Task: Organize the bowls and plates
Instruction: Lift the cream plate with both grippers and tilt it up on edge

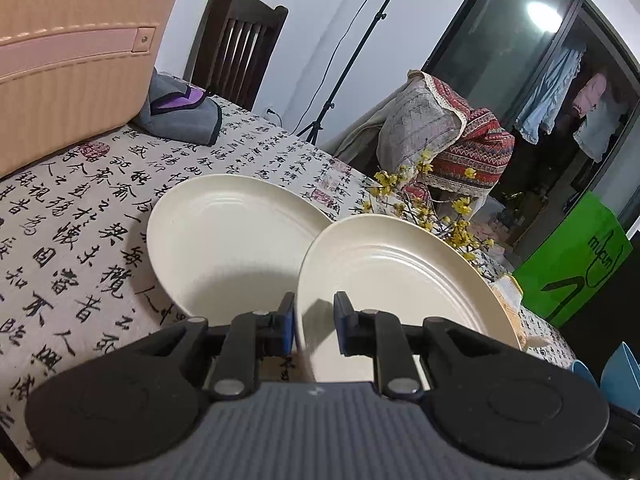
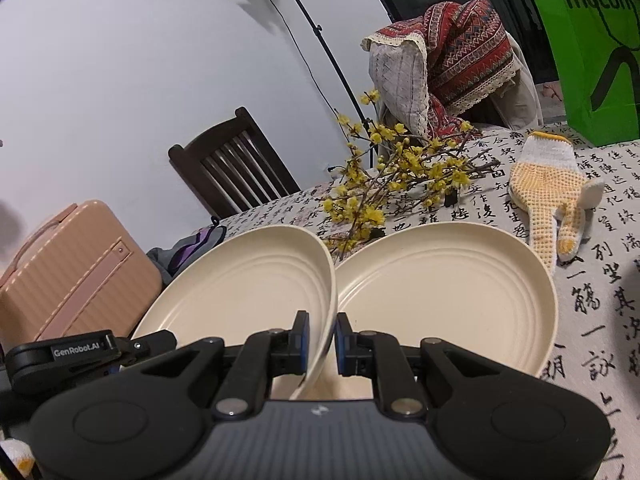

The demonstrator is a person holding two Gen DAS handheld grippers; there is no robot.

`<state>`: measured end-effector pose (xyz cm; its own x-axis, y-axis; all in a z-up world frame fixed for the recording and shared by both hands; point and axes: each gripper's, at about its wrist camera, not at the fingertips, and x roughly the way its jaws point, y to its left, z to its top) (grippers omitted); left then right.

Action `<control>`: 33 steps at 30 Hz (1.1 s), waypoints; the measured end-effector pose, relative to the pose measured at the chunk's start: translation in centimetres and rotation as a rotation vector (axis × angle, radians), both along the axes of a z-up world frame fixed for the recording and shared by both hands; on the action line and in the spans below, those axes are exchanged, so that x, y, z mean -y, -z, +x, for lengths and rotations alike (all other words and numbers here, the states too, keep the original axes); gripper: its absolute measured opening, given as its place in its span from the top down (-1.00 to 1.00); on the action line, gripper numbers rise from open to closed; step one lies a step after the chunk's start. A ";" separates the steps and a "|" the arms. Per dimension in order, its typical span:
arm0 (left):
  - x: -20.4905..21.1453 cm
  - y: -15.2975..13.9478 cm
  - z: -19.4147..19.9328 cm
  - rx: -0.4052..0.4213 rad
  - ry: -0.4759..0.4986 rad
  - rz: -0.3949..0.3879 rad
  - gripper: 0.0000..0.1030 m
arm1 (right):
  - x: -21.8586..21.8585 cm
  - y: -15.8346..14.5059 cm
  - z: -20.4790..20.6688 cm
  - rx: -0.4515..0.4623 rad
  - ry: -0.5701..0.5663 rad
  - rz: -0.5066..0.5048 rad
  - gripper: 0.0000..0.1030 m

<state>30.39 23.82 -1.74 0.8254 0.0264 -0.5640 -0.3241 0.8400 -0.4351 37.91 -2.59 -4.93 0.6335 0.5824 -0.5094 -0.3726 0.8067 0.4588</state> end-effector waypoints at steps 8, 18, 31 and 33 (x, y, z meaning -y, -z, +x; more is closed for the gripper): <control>1.3 -1.1 -1.7 0.008 0.001 0.009 0.63 | 1.2 -1.1 -1.8 0.010 0.010 0.005 0.75; 2.7 -1.7 -3.3 0.019 0.014 0.013 0.63 | 2.6 -1.9 -3.9 0.024 0.023 0.005 0.75; 4.4 -2.4 -4.9 0.027 0.030 0.026 0.63 | 4.1 -2.5 -5.8 0.038 0.037 0.011 0.75; 4.7 -2.5 -5.2 0.032 0.033 0.030 0.63 | 4.3 -2.6 -6.1 0.040 0.039 0.011 0.75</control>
